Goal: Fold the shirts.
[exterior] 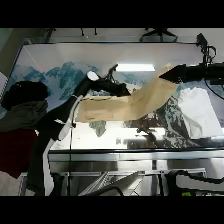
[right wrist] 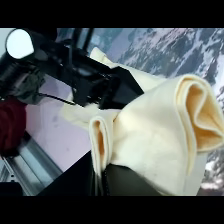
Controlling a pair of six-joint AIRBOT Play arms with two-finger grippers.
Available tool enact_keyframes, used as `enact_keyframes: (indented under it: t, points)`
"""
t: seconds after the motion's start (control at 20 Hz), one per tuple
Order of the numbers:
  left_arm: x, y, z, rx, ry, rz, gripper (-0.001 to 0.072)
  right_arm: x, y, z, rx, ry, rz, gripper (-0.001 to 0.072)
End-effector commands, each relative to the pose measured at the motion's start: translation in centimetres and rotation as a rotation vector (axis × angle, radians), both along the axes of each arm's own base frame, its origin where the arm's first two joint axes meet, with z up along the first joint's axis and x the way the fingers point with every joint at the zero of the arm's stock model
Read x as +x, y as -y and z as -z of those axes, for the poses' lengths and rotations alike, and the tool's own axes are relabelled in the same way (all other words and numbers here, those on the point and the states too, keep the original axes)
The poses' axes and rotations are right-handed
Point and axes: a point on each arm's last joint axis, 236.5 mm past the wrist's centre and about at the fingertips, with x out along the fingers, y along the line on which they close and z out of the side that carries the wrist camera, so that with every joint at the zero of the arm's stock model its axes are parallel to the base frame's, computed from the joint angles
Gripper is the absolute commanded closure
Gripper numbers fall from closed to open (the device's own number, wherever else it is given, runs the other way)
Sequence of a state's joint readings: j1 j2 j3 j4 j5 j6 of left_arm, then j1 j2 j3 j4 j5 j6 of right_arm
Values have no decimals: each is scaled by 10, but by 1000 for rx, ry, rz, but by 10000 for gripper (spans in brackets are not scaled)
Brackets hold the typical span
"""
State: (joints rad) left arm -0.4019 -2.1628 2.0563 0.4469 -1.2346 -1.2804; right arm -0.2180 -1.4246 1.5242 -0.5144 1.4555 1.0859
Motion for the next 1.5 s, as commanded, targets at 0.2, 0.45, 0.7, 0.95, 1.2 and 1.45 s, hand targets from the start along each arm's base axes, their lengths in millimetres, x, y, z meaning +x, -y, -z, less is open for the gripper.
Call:
enact_keyframes:
  t: [0.2,0.45,0.7,0.95,1.2,1.45]
  points:
    - [-15,-181,-209,-185,227,-24,692,16,-127,-4,62,76,-46,697]
    - [-47,-255,-333,-319,497,-158,692,21,-288,60,80,119,-10,696]
    - [-91,-271,-353,-247,594,-110,692,12,-380,180,-27,187,136,464]
    - [-101,-270,-351,-238,585,-76,692,5,-353,170,-45,126,-42,273]
    - [-105,-270,-348,-234,578,-56,692,36,-213,137,-204,10,-27,277]
    - [-110,-270,-346,-229,570,-33,692,33,-104,184,-346,-266,75,67]
